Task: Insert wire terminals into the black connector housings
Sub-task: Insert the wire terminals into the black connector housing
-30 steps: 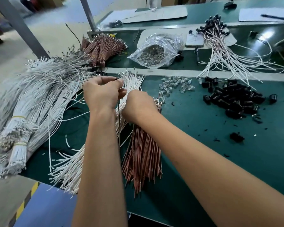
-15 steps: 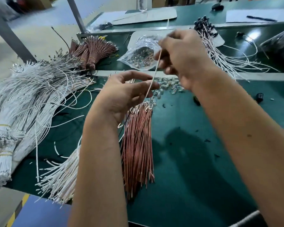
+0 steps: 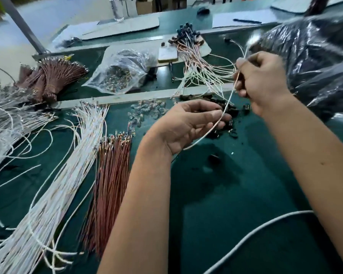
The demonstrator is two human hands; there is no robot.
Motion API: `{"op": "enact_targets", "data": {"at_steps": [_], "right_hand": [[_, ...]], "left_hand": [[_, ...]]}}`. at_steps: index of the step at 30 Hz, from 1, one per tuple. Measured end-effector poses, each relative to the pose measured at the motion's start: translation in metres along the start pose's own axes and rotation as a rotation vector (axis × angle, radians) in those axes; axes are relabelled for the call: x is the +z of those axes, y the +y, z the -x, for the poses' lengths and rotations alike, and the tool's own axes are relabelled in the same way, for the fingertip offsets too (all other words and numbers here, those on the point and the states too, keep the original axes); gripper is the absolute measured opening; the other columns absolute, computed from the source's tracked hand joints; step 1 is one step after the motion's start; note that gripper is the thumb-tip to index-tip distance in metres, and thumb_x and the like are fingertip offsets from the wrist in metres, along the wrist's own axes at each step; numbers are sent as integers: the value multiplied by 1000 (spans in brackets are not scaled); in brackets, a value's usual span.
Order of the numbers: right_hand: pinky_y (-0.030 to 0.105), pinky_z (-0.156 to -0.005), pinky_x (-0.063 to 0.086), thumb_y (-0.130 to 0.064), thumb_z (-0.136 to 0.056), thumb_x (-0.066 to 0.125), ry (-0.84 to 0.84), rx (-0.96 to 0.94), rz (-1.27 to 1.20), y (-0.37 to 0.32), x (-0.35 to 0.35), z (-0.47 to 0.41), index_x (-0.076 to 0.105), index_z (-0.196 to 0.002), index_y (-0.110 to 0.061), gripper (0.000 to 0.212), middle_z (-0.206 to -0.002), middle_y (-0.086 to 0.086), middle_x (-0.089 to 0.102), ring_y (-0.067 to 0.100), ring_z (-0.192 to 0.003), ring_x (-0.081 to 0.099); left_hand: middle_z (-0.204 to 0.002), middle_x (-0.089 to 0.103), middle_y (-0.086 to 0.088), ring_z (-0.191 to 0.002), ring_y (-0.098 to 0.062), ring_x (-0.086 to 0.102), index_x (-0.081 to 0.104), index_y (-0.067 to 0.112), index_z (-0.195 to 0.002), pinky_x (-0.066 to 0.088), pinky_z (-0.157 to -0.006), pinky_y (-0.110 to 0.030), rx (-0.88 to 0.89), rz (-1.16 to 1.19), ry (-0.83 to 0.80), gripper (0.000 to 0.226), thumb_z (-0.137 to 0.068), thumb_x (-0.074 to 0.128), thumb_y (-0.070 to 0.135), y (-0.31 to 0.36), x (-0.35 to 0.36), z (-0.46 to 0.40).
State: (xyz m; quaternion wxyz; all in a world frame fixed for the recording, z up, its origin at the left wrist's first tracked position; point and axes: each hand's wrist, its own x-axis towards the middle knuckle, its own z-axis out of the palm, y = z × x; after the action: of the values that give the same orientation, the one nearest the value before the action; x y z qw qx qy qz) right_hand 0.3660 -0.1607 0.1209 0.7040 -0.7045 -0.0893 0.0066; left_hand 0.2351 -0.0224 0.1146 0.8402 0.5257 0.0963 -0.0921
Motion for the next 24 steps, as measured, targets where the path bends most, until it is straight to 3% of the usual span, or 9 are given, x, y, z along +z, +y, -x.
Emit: {"op": "enact_targets", "data": {"at_steps": [3, 7, 12, 20, 24], "right_hand": [[24, -39, 36, -15, -106, 59, 40, 0, -39, 9, -8, -4, 52, -86, -13, 21, -62, 4, 60, 14, -45, 50], [25, -43, 45, -31, -104, 62, 31, 30, 27, 12, -8, 7, 59, -94, -7, 26, -74, 8, 62, 14, -50, 57], [21, -34, 35, -38, -103, 64, -294, 102, 209, 23, -3, 50, 68, -77, -6, 42, -56, 1, 63, 13, -40, 52], [17, -34, 31, -14, -93, 76, -506, 158, 183, 30, -8, 69, 75, -80, -7, 15, -59, 2, 62, 8, -42, 49], [15, -32, 29, -11, -93, 72, -518, 241, -114, 31, -13, 67, 72, -82, -8, 12, -63, 3, 61, 8, -43, 47]], "left_hand": [[-82, 76, -16, -63, -17, 73, 63, 4, -89, 56, -55, -15, -14, -16, 10, 17, -76, 70, -6, -6, 5, -5], [-82, 74, -15, -63, -18, 72, 64, 4, -88, 54, -53, -14, 115, 42, 191, 18, -80, 72, -10, -10, 7, -14], [-78, 71, -14, -62, -16, 69, 64, 4, -86, 55, -59, -16, 264, 114, 387, 17, -83, 72, -11, -21, 8, -24], [-73, 71, -15, -60, -18, 70, 62, 2, -94, 56, -53, -23, 274, 164, 436, 22, -81, 74, -11, -25, 7, -24], [-76, 74, -12, -58, -16, 70, 63, 4, -91, 55, -54, -20, 266, 143, 401, 17, -84, 73, -8, -25, 1, -24]]}}
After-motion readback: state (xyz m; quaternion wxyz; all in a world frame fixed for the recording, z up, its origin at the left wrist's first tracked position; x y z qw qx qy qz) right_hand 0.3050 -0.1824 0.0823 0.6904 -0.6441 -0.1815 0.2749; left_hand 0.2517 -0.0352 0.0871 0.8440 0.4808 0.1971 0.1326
